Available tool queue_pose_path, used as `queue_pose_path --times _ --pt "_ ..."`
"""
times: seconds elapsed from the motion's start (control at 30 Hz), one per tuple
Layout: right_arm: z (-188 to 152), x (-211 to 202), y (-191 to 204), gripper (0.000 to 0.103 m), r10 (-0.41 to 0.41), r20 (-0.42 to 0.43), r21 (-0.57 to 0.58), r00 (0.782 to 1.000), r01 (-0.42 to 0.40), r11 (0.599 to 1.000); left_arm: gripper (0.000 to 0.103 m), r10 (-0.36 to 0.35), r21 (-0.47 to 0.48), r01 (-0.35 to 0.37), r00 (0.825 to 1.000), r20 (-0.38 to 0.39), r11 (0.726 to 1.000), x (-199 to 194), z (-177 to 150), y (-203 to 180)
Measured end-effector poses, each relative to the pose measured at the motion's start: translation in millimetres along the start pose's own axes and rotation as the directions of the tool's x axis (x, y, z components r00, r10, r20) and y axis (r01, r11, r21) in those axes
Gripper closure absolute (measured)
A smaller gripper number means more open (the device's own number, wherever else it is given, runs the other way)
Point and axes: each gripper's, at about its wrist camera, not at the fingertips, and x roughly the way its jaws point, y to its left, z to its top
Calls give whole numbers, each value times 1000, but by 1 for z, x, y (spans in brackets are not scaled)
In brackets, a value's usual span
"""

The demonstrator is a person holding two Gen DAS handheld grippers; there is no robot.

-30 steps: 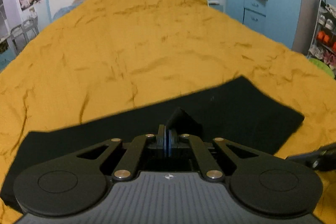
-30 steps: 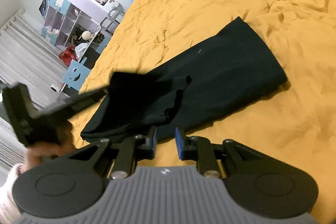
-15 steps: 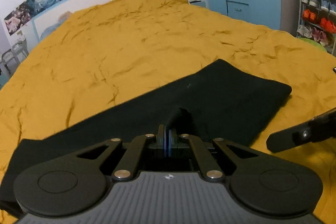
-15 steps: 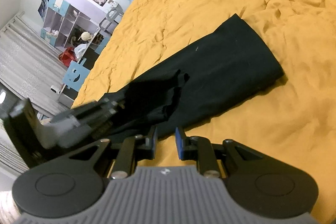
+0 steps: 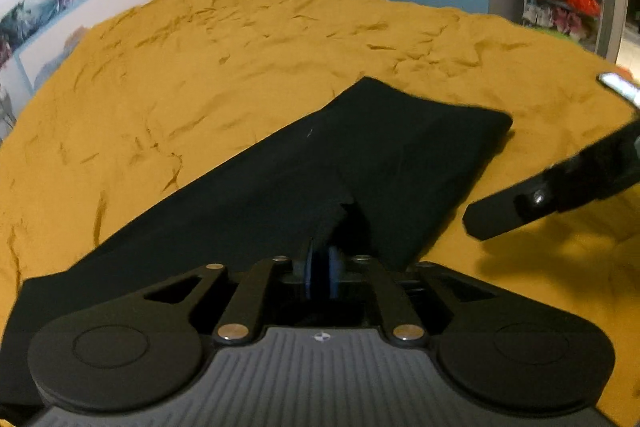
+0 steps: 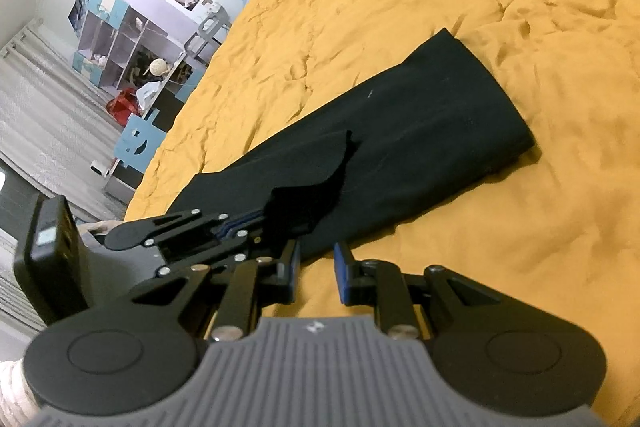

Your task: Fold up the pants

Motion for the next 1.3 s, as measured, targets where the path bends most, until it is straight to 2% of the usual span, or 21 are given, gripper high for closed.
queue_pose_path --times 0.07,0.17,0.2,0.3,0.33,0.4,0.47,0.53,0.57,0.67,0.7,0.77,0.8,0.87,0.9,0.93,0.97,1.0,1.03,1.13,1.3 --pt "2 1 0 87 11 2 11 1000 -11 1000 72 -41 -26 41 999 6 999 -8 2 8" --pt "7 3 0 74 21 4 23 1000 -21 999 60 -83 -73 86 996 44 994 -24 3 24" --pt "9 5 0 73 24 3 30 1000 -24 999 60 -78 -91 83 996 53 992 -29 1 32" --pt "18 12 -4 72 44 -3 75 999 -44 996 60 -30 -160 39 998 57 986 -31 -5 62" --pt "20 14 -4 72 44 -1 79 999 -44 996 60 1 -184 8 999 51 983 -32 -8 74" --pt "24 16 -1 72 33 2 72 999 -33 997 60 106 -235 -98 994 21 967 -34 -16 107" --pt "27 16 3 72 31 3 58 1000 -31 998 60 205 -297 -198 979 -10 934 -41 -28 148" --pt "28 16 5 72 22 -1 41 1000 -22 999 60 277 -389 -274 960 -49 880 -50 -43 193" --pt "29 18 4 72 11 -4 37 1000 -11 999 60 306 -438 -310 949 -81 844 -54 -52 220" --pt "32 26 -2 72 -33 -9 53 999 34 998 56 334 -538 -363 930 -154 761 -57 -77 273" --pt "33 29 -3 72 -43 -8 61 999 43 997 54 322 -570 -359 932 -170 739 -56 -84 285" --pt "36 35 -4 72 -49 -6 70 999 49 996 47 253 -643 -308 951 -179 701 -50 -99 303" --pt "37 38 -3 72 -54 -7 70 999 54 996 46 221 -669 -278 960 -172 689 -45 -105 307" --pt "39 42 -3 71 -63 -10 68 998 64 996 45 189 -693 -252 968 -168 675 -34 -114 308" --pt "40 44 -2 71 -66 -12 67 998 67 995 45 185 -704 -251 968 -172 664 -27 -118 313" --pt "41 46 -3 71 -69 -13 71 998 70 995 59 172 -720 -242 970 -170 650 -22 -121 316" --pt "42 47 -3 71 -70 -16 80 997 71 994 80 155 -743 -229 973 -169 629 -17 -125 319" --pt "43 49 -4 71 -67 -17 89 998 69 994 84 141 -770 -218 976 -167 600 -13 -129 323" --pt "45 49 -4 71 -65 -17 95 998 66 993 88 147 -785 -215 976 -158 581 -17 -135 322" --pt "49 53 -3 71 -69 -14 92 998 70 993 91 146 -817 -190 981 -130 545 -18 -144 324" --pt "50 65 -7 71 -43 -29 136 999 46 990 92 150 -829 -192 980 -132 526 -21 -152 326"
